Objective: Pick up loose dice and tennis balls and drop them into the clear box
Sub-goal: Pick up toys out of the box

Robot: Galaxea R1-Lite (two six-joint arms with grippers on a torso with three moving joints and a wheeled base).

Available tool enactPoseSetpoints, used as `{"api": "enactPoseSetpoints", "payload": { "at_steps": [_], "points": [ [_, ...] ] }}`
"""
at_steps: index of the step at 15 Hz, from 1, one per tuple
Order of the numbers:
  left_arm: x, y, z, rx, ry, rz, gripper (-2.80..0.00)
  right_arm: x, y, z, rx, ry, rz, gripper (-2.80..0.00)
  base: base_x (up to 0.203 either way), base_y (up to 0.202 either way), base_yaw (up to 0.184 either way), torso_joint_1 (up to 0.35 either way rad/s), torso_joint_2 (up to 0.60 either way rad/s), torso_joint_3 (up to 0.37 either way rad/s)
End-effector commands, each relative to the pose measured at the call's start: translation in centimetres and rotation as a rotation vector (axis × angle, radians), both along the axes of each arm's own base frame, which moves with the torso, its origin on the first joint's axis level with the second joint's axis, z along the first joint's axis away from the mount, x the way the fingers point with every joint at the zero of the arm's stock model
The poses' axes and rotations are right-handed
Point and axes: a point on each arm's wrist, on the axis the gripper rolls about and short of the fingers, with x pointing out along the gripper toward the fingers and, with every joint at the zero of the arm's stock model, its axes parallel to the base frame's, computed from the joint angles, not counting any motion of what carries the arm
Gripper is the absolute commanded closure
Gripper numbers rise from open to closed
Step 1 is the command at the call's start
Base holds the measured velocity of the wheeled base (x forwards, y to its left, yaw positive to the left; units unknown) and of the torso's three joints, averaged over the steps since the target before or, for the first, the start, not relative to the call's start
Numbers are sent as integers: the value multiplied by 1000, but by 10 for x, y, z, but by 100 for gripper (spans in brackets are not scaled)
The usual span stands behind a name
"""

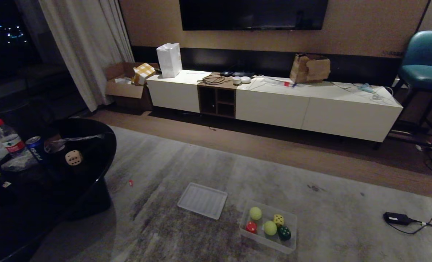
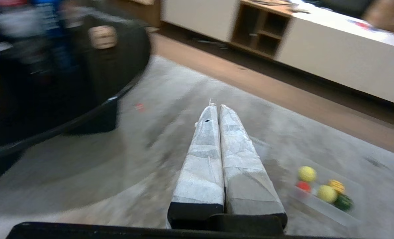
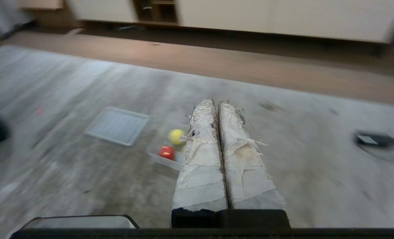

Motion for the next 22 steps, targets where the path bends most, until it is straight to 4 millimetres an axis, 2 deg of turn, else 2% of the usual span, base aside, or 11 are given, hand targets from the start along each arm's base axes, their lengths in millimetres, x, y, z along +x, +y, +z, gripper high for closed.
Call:
{"api": "enactPoseSetpoints", "payload": {
  "at_steps": [1,22],
  "points": [
    [0,0,0,-2,3,1,0,0,0,0,1,0,1,0,3,-2,138,4,1,2],
    [0,0,0,-2,1,1,0,0,0,0,1,1,1,0,0,-8,164,2,3,3]
  ]
}}
